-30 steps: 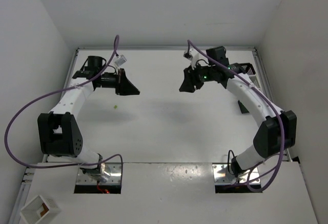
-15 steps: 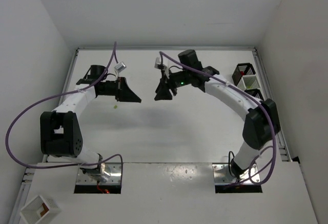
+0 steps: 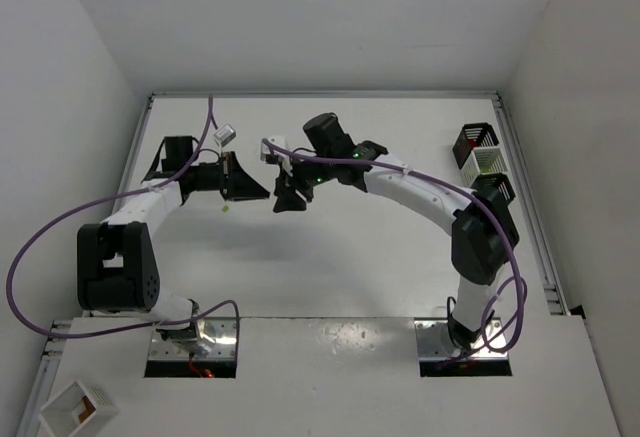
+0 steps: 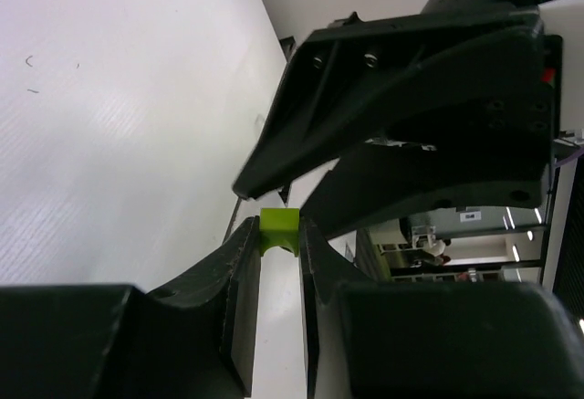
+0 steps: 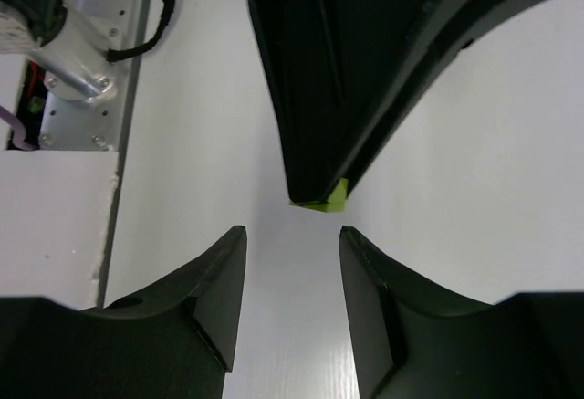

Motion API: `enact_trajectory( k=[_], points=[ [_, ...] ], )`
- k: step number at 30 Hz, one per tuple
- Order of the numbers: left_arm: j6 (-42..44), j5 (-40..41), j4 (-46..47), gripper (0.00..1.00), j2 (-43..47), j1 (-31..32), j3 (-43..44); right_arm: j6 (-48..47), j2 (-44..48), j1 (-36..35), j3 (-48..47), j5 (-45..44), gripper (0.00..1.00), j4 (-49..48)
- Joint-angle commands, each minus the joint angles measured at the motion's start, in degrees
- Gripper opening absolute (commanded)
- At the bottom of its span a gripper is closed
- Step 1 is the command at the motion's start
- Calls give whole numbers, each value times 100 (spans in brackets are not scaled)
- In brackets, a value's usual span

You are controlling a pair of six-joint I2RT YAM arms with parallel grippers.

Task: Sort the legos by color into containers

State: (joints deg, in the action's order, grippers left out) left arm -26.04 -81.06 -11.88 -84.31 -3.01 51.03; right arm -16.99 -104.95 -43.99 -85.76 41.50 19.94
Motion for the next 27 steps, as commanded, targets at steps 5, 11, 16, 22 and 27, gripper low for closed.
enact_trajectory(
  k=[5, 11, 16, 22, 27],
  points=[
    [-270, -121, 379, 9, 249, -42, -22, -15, -43, -5, -345, -493, 46, -508],
    [-270, -121, 379, 8, 310, -42, -136, 178, -149, -5, -539, -599, 47, -562],
    [-270, -59, 379, 8, 258, -42, -137, 240, -149, -57, -671, -485, 47, -448],
    [-270, -59, 379, 8, 205, -42, -84, 240, -149, -119, -609, -380, 47, -395],
    [-270, -59, 379, 8, 205, -42, -84, 188, -202, -224, -609, -274, 48, -333]
  ],
)
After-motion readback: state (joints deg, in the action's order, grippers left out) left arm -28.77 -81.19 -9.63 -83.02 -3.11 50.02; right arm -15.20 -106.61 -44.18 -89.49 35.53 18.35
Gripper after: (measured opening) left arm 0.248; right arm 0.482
